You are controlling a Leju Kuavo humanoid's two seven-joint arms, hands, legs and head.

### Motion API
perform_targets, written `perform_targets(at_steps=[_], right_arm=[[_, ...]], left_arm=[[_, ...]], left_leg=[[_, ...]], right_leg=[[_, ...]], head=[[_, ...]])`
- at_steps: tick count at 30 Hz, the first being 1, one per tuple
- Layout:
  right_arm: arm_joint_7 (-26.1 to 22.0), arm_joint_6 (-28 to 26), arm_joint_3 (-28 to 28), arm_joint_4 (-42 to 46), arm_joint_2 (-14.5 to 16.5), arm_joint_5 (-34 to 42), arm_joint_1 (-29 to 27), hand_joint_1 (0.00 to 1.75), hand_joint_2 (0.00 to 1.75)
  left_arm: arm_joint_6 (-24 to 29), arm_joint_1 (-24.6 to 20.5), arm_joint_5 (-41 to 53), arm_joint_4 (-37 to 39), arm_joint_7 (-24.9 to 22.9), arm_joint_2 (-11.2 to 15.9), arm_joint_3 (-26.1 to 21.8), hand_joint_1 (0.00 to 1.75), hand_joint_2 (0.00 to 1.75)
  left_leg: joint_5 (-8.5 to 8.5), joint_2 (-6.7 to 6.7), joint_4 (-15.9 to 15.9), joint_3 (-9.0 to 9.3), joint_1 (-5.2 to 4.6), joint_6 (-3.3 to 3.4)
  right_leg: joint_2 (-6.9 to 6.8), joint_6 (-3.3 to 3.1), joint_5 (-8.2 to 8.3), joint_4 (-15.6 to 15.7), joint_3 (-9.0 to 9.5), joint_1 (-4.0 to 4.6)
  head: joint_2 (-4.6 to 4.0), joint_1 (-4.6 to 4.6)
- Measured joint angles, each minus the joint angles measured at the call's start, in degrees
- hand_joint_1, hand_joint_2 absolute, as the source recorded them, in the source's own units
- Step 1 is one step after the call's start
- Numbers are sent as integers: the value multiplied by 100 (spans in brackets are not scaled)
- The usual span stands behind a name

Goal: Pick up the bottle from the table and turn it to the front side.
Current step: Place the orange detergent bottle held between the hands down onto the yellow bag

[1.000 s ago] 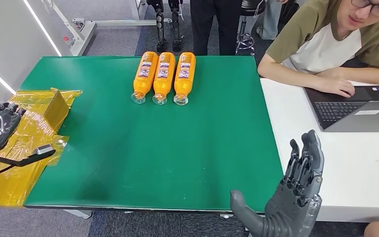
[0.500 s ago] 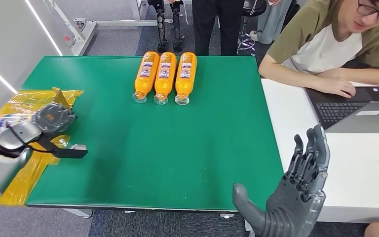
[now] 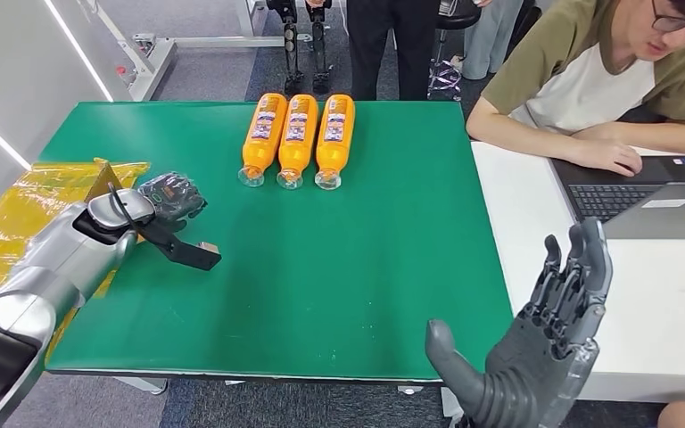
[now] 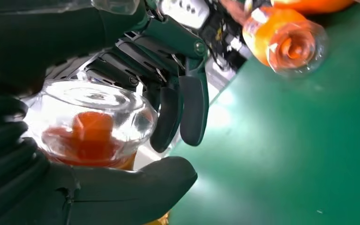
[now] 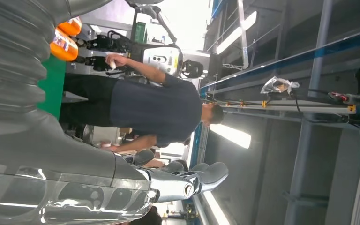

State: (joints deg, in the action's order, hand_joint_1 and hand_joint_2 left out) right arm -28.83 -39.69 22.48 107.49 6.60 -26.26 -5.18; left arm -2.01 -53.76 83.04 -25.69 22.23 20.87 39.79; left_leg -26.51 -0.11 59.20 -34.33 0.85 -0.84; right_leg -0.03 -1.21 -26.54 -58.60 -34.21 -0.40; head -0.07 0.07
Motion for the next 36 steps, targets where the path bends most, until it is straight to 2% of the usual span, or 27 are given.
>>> perform_targets(at_steps=[4,7,19,28,36], right_arm=[[21,-11,-10,2,17,-49,1,0,175],[-33,-11,-10,-7,17,-61,-5,0,175],[-65,-20,-12,-18,17,-29,-15,0,175],[-67,-20,-38,-20,-9,9,-96,0,175],[-66,-20,-36,-34,-14,82,-93,0,175]], left_arm=[[-343,-150,84,236,-242,-137,169,175,175],[-389,-199,138,356,-302,-125,289,175,175],[-541,-163,34,542,-129,233,525,175,175],[-337,268,-428,555,262,802,525,175,175],[-270,489,-564,554,357,1007,526,175,175]], left_leg=[[0,12,-2,0,1,-1],[0,18,-2,0,1,-1],[0,25,-6,-2,2,-2],[-1,31,-8,-1,3,-3],[0,30,-9,0,3,-3]], right_leg=[[12,-3,2,-3,-1,1],[20,-5,3,-4,-2,1],[27,-7,3,-5,-5,2],[34,-10,1,-5,-12,3],[33,-11,0,-4,-9,2]], head=[[0,0],[0,1],[0,1],[0,-1],[0,1]])
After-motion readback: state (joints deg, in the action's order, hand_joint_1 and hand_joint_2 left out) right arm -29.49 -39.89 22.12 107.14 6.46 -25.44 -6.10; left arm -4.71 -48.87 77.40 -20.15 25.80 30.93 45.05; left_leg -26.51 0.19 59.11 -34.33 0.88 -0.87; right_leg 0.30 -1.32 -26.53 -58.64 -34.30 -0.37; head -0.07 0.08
